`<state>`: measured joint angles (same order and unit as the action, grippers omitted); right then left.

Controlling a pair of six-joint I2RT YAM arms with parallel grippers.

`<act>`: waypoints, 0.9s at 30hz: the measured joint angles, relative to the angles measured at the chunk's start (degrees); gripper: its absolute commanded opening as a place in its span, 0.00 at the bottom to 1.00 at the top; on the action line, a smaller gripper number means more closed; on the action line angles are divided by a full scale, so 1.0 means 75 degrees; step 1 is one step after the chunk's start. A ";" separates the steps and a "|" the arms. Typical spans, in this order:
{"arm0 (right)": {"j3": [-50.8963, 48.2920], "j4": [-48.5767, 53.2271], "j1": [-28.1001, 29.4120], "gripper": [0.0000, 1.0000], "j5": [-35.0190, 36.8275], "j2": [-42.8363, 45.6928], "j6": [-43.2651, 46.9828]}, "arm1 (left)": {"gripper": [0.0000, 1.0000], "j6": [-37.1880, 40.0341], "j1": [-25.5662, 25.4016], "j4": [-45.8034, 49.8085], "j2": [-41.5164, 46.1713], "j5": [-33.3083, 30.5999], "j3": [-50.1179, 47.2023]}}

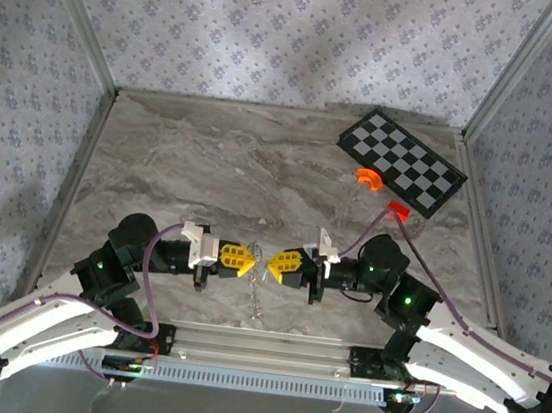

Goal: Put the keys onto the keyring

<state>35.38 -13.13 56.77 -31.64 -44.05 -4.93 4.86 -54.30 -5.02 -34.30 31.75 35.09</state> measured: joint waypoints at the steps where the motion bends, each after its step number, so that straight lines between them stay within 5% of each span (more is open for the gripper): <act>1: 0.0000 -0.0044 0.0000 0.00 0.0000 0.0000 -0.0003 | 0.00 0.0000 0.0000 -0.0003 0.0000 0.0000 0.0000; 27: -0.0064 -0.0466 0.0000 0.00 -0.0009 -0.0087 -0.0009 | 0.00 -0.0052 -0.0003 -0.0163 -0.0079 0.0003 0.0000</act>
<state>34.89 -16.62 56.77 -31.70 -44.71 -4.99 4.47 -54.33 -6.24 -34.89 31.77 35.09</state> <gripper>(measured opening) 0.052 0.044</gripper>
